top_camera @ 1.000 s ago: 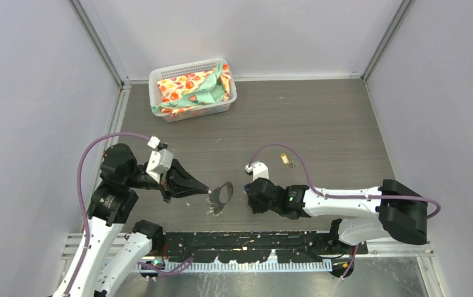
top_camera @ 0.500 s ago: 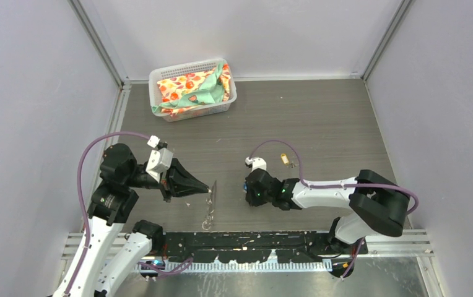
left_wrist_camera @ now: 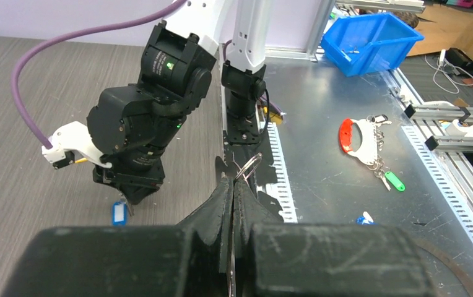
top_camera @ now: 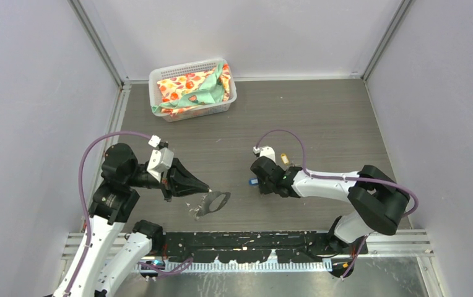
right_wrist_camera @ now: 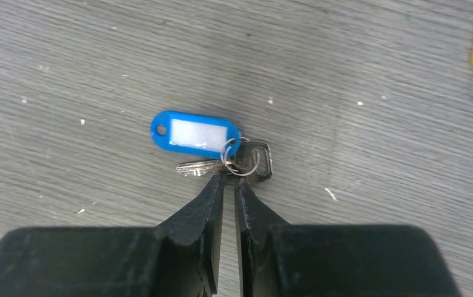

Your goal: Put the keys on the keyring

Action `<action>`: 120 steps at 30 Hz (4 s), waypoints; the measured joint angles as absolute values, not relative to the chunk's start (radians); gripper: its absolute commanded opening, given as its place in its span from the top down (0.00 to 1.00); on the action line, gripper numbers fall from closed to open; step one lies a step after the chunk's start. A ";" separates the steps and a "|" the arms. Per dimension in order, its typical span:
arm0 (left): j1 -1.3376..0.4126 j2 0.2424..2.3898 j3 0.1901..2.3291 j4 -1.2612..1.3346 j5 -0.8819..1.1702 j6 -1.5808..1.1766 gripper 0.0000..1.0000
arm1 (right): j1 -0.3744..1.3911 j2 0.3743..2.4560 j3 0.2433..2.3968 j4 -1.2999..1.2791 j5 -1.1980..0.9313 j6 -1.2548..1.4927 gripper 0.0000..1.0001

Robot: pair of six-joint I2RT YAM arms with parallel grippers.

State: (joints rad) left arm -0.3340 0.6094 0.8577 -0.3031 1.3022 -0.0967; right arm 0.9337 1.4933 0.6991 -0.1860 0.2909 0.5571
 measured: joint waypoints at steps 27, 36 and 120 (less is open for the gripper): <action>-0.334 0.618 0.837 -0.280 1.302 -0.101 1.00 | 0.963 1.273 0.558 -0.122 0.268 0.259 0.44; -0.334 0.617 0.833 -0.278 1.303 -0.104 1.00 | 0.967 1.394 0.643 -0.119 0.260 0.146 0.51; -0.334 0.596 0.809 -0.264 1.303 -0.132 1.00 | 0.894 1.230 0.555 0.184 -0.200 0.236 0.99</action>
State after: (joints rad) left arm -0.3340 0.5957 0.8093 -0.2638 1.3025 -0.1322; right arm 0.8944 1.2301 0.5552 0.1841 -0.2005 0.2359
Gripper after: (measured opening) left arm 0.009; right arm 0.020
